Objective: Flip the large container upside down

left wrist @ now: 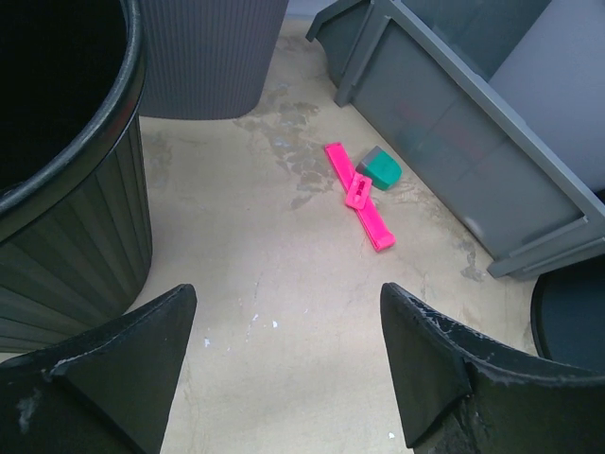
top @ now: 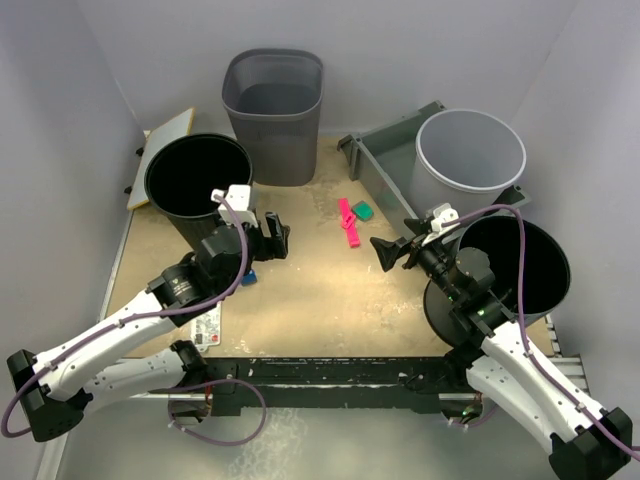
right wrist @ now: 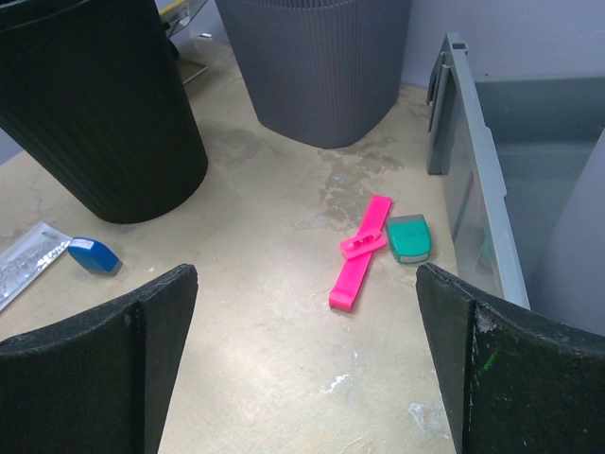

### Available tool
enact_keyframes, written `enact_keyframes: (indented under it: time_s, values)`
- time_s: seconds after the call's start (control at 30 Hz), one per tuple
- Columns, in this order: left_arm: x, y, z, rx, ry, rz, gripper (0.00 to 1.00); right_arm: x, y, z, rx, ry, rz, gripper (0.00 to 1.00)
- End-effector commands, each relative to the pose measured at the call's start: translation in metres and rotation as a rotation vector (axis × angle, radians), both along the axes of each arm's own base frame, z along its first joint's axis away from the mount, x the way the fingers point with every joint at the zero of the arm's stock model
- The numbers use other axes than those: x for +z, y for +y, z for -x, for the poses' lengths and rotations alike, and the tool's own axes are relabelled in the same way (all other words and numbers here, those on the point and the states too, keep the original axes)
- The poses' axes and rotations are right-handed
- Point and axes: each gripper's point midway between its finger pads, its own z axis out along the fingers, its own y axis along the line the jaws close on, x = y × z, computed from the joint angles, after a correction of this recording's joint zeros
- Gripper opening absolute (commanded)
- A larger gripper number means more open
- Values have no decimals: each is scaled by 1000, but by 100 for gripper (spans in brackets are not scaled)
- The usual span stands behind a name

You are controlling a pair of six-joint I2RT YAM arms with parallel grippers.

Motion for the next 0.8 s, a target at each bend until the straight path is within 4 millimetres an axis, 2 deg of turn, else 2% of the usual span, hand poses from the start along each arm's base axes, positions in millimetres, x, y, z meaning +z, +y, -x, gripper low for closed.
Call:
enact_keyframes:
  time_s: [0.0,0.23,0.33,0.43,0.47,0.5,0.53,0.63,0.7,0.77]
  values:
    - [30,-2,-2,5,-59,60,76,28,1,-1,5,-87,-22,100]
    - [28,0,-6,39,-41,48,76,29,2,-2,10,-87,-21,100]
    - [38,-11,-5,-26,-58,39,76,32,1,-1,5,-89,-22,100]
    - [67,-22,-10,-62,-85,29,76,36,-11,-8,-78,-66,-49,100]
    - [88,-23,-13,-56,-104,34,76,33,-16,-10,-116,-28,-91,100]
    - [101,-23,-16,-46,-115,26,76,34,-17,-11,-147,20,-186,100]
    - [114,-21,-19,-28,-130,20,76,37,-21,-12,-179,40,-232,100]
    - [150,-7,-32,84,-175,-3,75,49,-17,-14,-151,6,-191,100]
    - [160,10,-42,207,-163,-81,76,51,-11,-14,-120,26,-145,100]
    - [153,22,-58,289,-99,-190,76,45,-7,-15,-107,75,-111,100]
